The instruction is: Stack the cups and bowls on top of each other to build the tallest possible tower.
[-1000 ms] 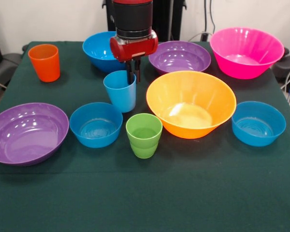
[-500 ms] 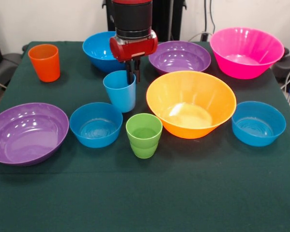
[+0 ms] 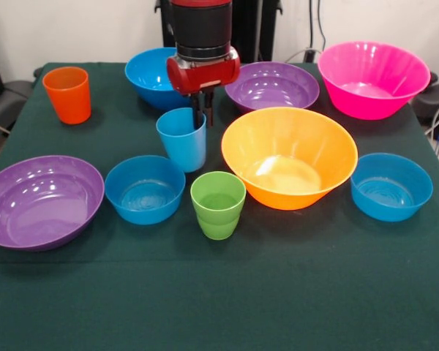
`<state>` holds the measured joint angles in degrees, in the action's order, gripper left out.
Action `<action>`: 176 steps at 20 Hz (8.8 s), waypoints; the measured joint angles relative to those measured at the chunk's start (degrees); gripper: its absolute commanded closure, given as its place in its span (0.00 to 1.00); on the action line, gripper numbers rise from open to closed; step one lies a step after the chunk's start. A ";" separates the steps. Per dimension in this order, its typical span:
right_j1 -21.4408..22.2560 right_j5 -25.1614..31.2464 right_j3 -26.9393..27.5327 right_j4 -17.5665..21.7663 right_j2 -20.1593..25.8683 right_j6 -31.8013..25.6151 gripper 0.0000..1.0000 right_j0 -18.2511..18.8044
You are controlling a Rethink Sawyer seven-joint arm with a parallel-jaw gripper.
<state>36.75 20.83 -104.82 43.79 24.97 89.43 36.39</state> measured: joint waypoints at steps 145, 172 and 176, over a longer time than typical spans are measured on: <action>-1.57 12.57 9.84 -2.96 0.81 0.00 0.00 -5.41; -1.18 12.57 9.83 -2.99 0.74 0.00 0.00 -5.37; 0.45 12.56 9.13 -3.50 0.78 0.00 0.00 -4.61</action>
<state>37.20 33.39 -95.69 40.30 25.75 89.43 31.79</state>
